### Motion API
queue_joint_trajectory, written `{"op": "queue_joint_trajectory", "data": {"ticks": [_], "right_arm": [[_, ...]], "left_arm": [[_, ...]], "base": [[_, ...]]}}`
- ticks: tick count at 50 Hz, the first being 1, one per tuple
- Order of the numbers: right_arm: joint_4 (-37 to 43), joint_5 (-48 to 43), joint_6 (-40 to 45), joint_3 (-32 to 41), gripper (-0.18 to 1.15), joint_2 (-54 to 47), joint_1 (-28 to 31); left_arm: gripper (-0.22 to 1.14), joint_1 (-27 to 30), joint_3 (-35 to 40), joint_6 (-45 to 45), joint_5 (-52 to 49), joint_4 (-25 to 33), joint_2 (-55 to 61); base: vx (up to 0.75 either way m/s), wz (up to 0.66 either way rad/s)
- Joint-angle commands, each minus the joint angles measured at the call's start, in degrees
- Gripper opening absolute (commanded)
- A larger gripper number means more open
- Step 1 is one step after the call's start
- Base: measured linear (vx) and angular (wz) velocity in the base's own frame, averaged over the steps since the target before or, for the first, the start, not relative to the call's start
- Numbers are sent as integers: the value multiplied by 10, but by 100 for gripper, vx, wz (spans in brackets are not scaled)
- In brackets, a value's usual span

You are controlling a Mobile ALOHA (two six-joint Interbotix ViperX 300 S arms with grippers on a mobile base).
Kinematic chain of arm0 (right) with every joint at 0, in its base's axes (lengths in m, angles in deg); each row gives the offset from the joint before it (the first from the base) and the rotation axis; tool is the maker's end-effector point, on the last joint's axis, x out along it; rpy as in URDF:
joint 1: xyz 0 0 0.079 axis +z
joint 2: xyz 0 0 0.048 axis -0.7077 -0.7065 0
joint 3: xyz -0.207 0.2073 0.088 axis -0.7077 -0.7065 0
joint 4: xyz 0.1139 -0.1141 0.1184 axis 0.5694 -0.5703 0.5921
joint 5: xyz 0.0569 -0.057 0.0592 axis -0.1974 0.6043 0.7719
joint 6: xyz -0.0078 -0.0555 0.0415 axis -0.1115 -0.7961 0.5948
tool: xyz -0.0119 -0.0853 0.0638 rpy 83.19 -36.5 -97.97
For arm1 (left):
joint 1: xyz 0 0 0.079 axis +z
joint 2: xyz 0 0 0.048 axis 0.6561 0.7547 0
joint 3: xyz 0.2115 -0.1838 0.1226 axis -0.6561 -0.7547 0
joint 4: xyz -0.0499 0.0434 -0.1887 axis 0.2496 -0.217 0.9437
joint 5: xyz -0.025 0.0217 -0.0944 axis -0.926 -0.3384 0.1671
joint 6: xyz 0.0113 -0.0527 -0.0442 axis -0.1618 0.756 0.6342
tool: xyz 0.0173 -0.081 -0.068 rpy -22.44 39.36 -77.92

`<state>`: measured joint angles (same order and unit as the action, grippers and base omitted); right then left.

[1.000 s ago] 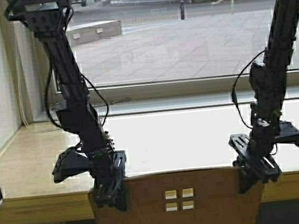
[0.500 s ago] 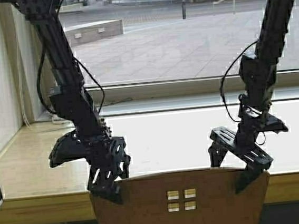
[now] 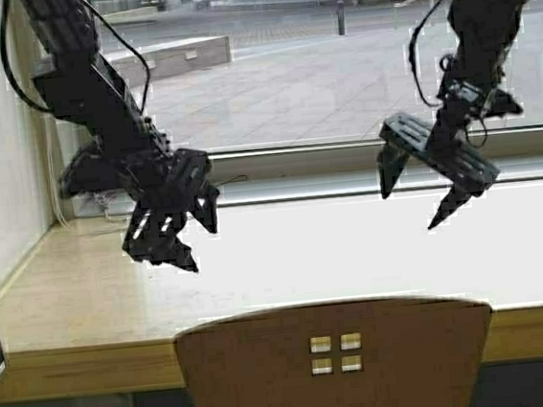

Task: Push the chairs under the table

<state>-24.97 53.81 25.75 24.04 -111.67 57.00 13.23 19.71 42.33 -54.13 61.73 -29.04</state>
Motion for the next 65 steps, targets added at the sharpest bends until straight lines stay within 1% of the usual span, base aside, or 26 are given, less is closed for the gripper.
{"op": "queue_joint_trajectory", "data": {"ticks": [1, 8, 14, 18, 24, 29, 35, 43, 46, 52, 57, 65], "right_arm": [[-70, -11, -10, -4, 104, 87, 2], [-175, -16, -14, -20, 104, 148, 2], [-250, -29, -14, -49, 104, 211, 2], [-286, -28, -14, -71, 103, 263, 4], [-335, -25, -13, -109, 103, 346, 24], [-344, -25, -12, -142, 103, 413, 35], [-352, -29, -13, -171, 103, 483, 35], [-384, -36, -14, -192, 103, 515, 38], [-410, -58, -14, -207, 103, 522, 38], [-475, -132, -9, -251, 103, 536, 37], [-471, -171, -3, -263, 103, 539, 38], [-471, -169, -4, -269, 103, 539, 37]], "left_arm": [[91, 6, -18, -76, 5, -13, -98], [91, 20, -52, -212, 0, -41, -198], [91, 40, -81, -353, -25, -50, -296], [91, 47, -95, -440, -53, -51, -352], [91, 57, -109, -555, -102, -50, -423], [91, 73, -114, -625, -132, -51, -475], [91, 83, -118, -670, -151, -51, -509], [91, 102, -160, -706, -153, -52, -547], [91, 102, -180, -716, -154, -54, -563], [91, 103, -213, -721, -149, -54, -596], [91, 103, -212, -728, -146, -54, -611], [91, 103, -216, -729, -145, -60, -611]], "base": [[-12, 12], [-14, 12], [-13, 8], [-11, 6], [-10, 7], [-11, 8], [-12, 9], [-21, 5], [-27, 0], [-29, 3], [-29, 9], [-25, 12]]}}
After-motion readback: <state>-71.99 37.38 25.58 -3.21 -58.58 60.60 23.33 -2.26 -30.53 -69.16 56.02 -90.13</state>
